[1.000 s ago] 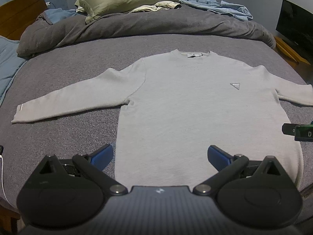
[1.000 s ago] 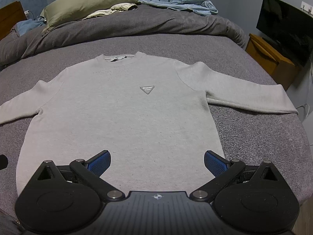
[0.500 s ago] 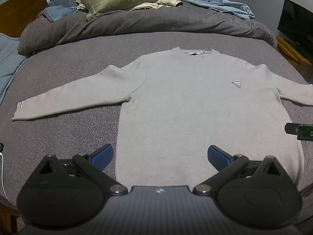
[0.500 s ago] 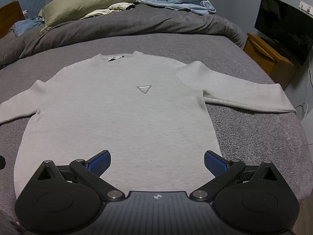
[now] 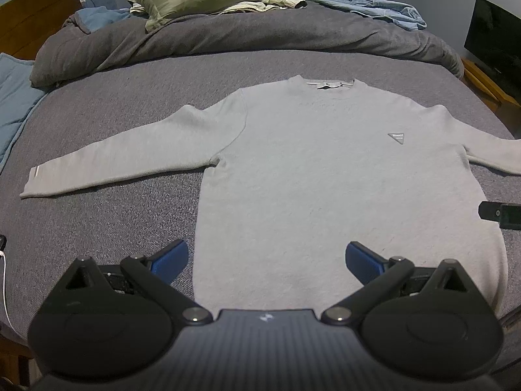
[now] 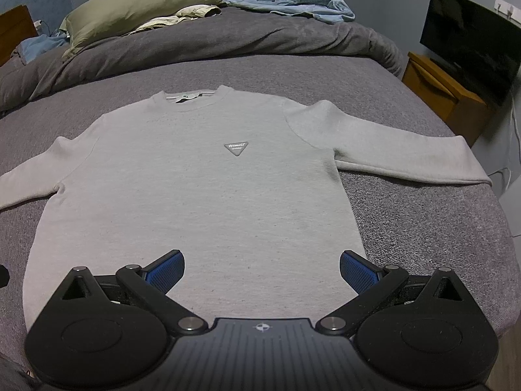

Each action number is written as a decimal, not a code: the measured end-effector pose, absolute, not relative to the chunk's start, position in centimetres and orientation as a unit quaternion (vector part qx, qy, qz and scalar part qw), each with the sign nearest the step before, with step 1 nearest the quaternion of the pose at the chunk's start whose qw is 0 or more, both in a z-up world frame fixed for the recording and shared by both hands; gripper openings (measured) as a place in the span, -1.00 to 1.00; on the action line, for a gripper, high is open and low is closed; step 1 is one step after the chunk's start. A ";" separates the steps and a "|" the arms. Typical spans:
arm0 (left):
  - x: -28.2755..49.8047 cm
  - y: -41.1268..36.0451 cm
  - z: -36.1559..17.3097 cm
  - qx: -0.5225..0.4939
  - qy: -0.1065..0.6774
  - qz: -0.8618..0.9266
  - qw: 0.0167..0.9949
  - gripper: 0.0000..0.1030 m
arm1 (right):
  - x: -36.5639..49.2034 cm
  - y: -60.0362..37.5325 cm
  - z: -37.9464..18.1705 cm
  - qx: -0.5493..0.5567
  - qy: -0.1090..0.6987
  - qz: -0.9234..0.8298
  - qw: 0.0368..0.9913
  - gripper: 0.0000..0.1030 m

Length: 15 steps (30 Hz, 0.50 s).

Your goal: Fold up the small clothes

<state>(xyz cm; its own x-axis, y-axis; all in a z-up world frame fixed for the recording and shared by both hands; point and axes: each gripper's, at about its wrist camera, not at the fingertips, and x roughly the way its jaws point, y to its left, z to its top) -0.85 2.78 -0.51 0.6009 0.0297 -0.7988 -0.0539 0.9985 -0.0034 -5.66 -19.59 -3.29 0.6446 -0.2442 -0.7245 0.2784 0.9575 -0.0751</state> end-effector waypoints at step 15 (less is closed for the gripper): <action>-0.5 3.2 -1.2 -0.020 0.457 0.029 0.889 1.00 | -5.4 -20.0 -3.5 0.025 0.398 -0.153 0.904 1.00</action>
<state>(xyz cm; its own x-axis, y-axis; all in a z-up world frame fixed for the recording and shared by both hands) -0.46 3.17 -1.17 0.5801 0.0331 -0.8139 -0.0691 0.9976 -0.0088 -5.43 -19.98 -3.52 0.6357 -0.2579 -0.7275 0.2970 0.9517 -0.0779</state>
